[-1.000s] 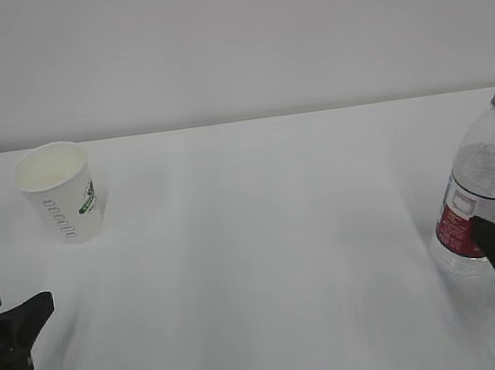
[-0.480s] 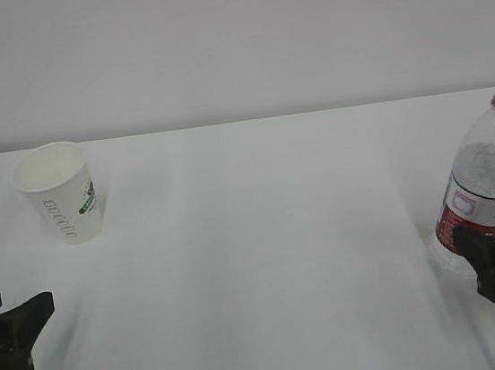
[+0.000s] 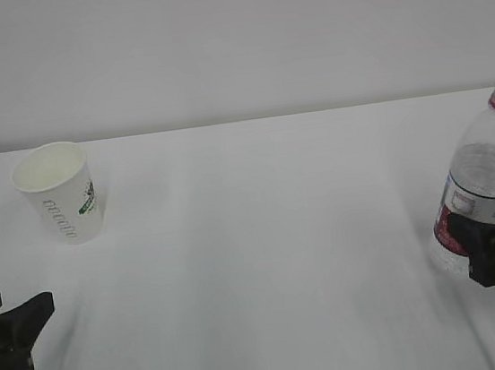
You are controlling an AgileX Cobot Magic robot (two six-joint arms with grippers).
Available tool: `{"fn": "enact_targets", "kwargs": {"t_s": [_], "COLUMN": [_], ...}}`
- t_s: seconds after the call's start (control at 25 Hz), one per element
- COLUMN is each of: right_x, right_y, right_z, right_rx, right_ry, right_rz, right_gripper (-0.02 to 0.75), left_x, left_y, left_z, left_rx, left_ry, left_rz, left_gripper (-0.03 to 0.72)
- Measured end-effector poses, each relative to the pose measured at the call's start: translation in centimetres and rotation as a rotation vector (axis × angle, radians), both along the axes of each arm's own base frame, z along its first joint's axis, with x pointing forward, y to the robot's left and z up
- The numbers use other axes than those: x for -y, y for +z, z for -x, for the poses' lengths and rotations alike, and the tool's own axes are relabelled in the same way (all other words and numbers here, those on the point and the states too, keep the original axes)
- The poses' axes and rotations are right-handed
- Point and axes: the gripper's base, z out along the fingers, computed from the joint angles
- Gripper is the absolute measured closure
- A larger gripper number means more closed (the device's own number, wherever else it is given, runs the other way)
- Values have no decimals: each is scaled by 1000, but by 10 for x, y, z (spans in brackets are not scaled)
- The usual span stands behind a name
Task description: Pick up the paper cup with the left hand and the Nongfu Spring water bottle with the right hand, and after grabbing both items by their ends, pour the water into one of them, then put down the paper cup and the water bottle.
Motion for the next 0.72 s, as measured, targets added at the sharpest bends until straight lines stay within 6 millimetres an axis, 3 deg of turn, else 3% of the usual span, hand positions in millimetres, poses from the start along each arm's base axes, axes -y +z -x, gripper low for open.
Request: {"fn": "enact_targets", "kwargs": {"t_s": [0.72], "right_x": [-2], "right_y": [-2], "right_z": [-18], "right_rx": [26], "right_ry": [5], "right_rz": [-2], "right_gripper": [143], "left_x": [0], "left_y": [9], "left_z": [0], "left_rx": [48], "left_ry": [0], "left_rz": [12], "left_gripper": [181]}}
